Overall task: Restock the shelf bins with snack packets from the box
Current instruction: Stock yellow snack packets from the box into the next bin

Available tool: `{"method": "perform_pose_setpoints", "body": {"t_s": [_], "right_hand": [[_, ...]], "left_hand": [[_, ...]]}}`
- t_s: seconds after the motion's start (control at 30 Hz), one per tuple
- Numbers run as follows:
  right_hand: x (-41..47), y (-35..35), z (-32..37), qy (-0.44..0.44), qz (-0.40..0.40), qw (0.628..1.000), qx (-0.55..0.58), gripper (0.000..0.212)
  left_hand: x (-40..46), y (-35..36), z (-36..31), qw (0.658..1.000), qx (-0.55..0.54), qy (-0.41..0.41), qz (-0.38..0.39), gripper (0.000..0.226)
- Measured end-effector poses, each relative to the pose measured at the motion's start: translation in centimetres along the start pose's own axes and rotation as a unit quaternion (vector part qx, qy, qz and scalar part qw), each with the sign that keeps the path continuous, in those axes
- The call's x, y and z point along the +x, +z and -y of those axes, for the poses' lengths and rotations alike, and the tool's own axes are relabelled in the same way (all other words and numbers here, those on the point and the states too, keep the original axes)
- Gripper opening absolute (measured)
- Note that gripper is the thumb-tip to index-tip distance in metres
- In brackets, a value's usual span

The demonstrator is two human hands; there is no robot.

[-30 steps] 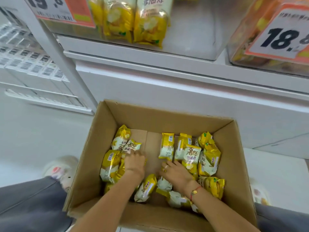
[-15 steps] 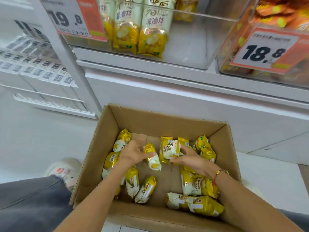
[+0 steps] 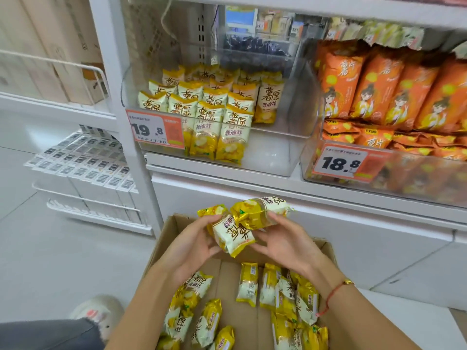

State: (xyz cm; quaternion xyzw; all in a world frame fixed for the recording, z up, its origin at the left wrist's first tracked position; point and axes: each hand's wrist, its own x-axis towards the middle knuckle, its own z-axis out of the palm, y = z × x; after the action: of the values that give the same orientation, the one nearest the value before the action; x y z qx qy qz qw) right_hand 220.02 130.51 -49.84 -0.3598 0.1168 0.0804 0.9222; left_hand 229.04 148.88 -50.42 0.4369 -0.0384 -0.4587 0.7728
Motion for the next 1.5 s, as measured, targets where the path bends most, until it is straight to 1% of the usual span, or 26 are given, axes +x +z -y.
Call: {"method": "perform_pose_setpoints", "body": {"t_s": [0.1, 0.13, 0.2, 0.27, 0.37, 0.4, 0.5, 0.6, 0.67, 0.73, 0.77, 0.8, 0.9, 0.93, 0.97, 1.03, 1.1, 1.17, 1.2, 1.27, 1.3, 1.37, 1.4, 1.43, 1.5], "right_hand": [[0.1, 1.6, 0.7, -0.039, -0.016, 0.999, 0.009, 0.074], [0.1, 2.0, 1.1, -0.055, -0.016, 0.998, 0.006, 0.074], [-0.2, 2.9, 2.0, -0.088, -0.017, 0.996, -0.019, 0.066], [-0.6, 3.5, 3.1, -0.126, -0.045, 0.99, -0.051, 0.059], [-1.0, 4.1, 4.4, -0.175, -0.069, 0.982, -0.028, 0.06], [-1.0, 4.3, 4.5, -0.179, -0.065, 0.982, -0.008, 0.062], [-1.1, 5.8, 4.2, -0.154, -0.039, 0.986, 0.049, 0.061], [-1.2, 7.3, 3.6, -0.145, -0.008, 0.988, 0.058, 0.057], [-1.4, 8.1, 3.8, -0.164, 0.0, 0.985, 0.062, 0.056], [-1.7, 8.6, 4.4, -0.196, -0.016, 0.979, 0.06, 0.058], [-1.9, 8.8, 4.8, -0.213, -0.027, 0.975, 0.056, 0.059], [-2.1, 9.0, 5.3, -0.23, -0.036, 0.971, 0.048, 0.059], [-3.0, 9.1, 6.8, -0.286, -0.054, 0.957, 0.0, 0.064], [-3.3, 9.1, 7.3, -0.305, -0.06, 0.95, -0.03, 0.069], [-3.6, 9.3, 7.6, -0.318, -0.069, 0.944, -0.061, 0.074], [-3.9, 10.0, 8.0, -0.337, -0.081, 0.93, -0.126, 0.073], [-4.2, 10.7, 8.6, -0.354, -0.096, 0.912, -0.187, 0.069], [-4.6, 10.9, 9.6, -0.388, -0.143, 0.88, -0.232, 0.073], [-4.9, 10.8, 10.2, -0.409, -0.172, 0.86, -0.253, 0.073], [-5.5, 10.3, 11.7, -0.441, -0.22, 0.82, -0.292, 0.076], [-5.8, 9.9, 12.4, -0.45, -0.245, 0.801, -0.311, 0.08], [-6.1, 8.7, 13.6, -0.462, -0.292, 0.763, -0.346, 0.086], [-6.1, 8.1, 14.0, -0.463, -0.312, 0.747, -0.361, 0.086], [-6.1, 7.7, 14.3, -0.462, -0.326, 0.736, -0.372, 0.087], [-6.1, 7.1, 14.6, -0.46, -0.336, 0.734, -0.369, 0.085]], "left_hand": [[-0.4, 1.9, -0.5, 0.999, -0.011, 0.035, 0.004, 0.044], [-0.4, 2.5, -0.8, 0.998, -0.018, 0.054, 0.0, 0.043], [-0.4, 3.3, -1.6, 0.994, -0.055, 0.087, -0.02, 0.045], [-0.4, 3.9, -2.7, 0.985, -0.116, 0.117, -0.046, 0.049], [-0.8, 4.8, -4.4, 0.969, -0.173, 0.156, -0.085, 0.044], [-1.0, 5.2, -4.8, 0.965, -0.176, 0.169, -0.095, 0.045], [-1.2, 6.1, -5.4, 0.953, -0.175, 0.221, -0.115, 0.05], [-1.2, 6.9, -5.6, 0.943, -0.15, 0.26, -0.144, 0.043], [-1.4, 7.2, -5.4, 0.947, -0.129, 0.262, -0.137, 0.039], [-1.7, 7.4, -5.3, 0.953, -0.099, 0.255, -0.127, 0.037], [-1.8, 7.3, -5.3, 0.956, -0.081, 0.256, -0.119, 0.04], [-1.9, 7.1, -5.4, 0.959, -0.06, 0.256, -0.101, 0.049], [-1.9, 6.4, -6.6, 0.967, 0.049, 0.246, -0.034, 0.101], [-1.8, 6.6, -7.2, 0.964, 0.108, 0.241, -0.01, 0.108], [-1.6, 6.6, -7.7, 0.959, 0.164, 0.231, 0.009, 0.108], [-1.5, 7.7, -8.8, 0.941, 0.262, 0.21, 0.031, 0.098], [-1.2, 8.4, -10.4, 0.918, 0.333, 0.215, 0.025, 0.088], [-1.0, 9.2, -12.1, 0.898, 0.377, 0.228, -0.007, 0.085], [-0.9, 9.6, -13.2, 0.888, 0.392, 0.237, -0.035, 0.083], [-0.4, 10.6, -15.3, 0.875, 0.394, 0.267, -0.085, 0.064], [0.1, 11.3, -16.4, 0.863, 0.404, 0.287, -0.095, 0.055], [1.3, 13.0, -18.3, 0.83, 0.459, 0.307, -0.085, 0.047], [2.0, 13.7, -19.0, 0.818, 0.481, 0.307, -0.073, 0.044], [2.9, 14.2, -19.7, 0.811, 0.497, 0.304, -0.056, 0.042], [5.2, 15.0, -20.6, 0.799, 0.524, 0.295, -0.024, 0.042]]}}
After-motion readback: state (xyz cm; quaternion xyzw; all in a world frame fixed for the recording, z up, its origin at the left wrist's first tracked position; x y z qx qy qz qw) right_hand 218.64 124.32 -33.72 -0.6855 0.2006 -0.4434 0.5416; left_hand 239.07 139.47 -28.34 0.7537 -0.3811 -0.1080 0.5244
